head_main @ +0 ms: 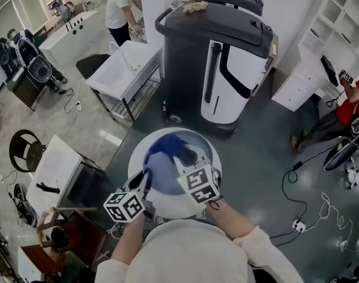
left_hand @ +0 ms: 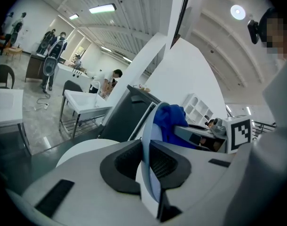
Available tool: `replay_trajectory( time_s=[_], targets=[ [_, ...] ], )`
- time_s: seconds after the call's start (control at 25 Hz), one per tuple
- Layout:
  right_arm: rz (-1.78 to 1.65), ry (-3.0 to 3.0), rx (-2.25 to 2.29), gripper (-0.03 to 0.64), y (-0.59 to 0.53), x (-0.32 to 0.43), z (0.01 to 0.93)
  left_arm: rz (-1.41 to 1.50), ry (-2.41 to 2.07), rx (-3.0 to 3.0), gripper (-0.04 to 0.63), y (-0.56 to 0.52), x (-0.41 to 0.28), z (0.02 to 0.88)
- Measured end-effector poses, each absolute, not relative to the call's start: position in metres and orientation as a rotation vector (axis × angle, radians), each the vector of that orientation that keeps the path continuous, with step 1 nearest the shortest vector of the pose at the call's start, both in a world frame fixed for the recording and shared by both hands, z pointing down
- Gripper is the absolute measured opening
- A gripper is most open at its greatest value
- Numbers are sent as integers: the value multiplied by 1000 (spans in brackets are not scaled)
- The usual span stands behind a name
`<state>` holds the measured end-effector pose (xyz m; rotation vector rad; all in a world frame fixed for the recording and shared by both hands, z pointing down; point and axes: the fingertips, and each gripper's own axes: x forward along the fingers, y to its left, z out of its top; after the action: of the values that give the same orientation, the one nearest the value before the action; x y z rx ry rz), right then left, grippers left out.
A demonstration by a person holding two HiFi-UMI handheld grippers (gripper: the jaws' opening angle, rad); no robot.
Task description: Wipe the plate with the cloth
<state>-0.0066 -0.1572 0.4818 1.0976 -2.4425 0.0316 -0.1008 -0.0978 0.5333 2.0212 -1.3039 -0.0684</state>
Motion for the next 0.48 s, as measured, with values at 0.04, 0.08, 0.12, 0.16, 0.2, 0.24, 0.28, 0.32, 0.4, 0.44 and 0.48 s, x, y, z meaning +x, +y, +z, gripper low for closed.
replay_trajectory(
  time_s=[0.04, 0.08, 0.12, 0.16, 0.2, 0.24, 0.28, 0.32, 0.4, 0.44, 0.48],
  targets=[
    [34, -2451, 1060, 84, -151, -14, 486, -76, -1308, 2014, 48, -99, -102, 534],
    [39, -2456, 1025, 84, -144, -20, 491, -84, -1314, 2008, 48, -100, -104, 534],
    [48, -2457, 992, 84, -137, -24, 496, -94, -1321, 2002, 48, -102, -107, 533],
    [59, -2455, 964, 84, -130, -26, 503, -105, -1327, 1995, 48, -103, -110, 532],
    [73, -2448, 942, 84, -124, -27, 510, -118, -1335, 1988, 48, -105, -113, 531],
    [90, -2439, 926, 84, -119, -26, 517, -131, -1344, 1981, 48, -107, -117, 530],
    [108, -2427, 917, 84, -114, -25, 524, -144, -1352, 1974, 48, -109, -121, 529],
    [127, -2413, 915, 84, -111, -21, 530, -154, -1360, 1968, 48, -111, -125, 529],
    [163, -2385, 938, 84, -109, -9, 540, -165, -1369, 1963, 48, -113, -130, 529],
    [176, -2371, 960, 84, -111, -1, 542, -165, -1369, 1962, 48, -113, -131, 529],
    [185, -2357, 987, 84, -113, 8, 543, -163, -1368, 1961, 48, -113, -131, 530]
  ],
)
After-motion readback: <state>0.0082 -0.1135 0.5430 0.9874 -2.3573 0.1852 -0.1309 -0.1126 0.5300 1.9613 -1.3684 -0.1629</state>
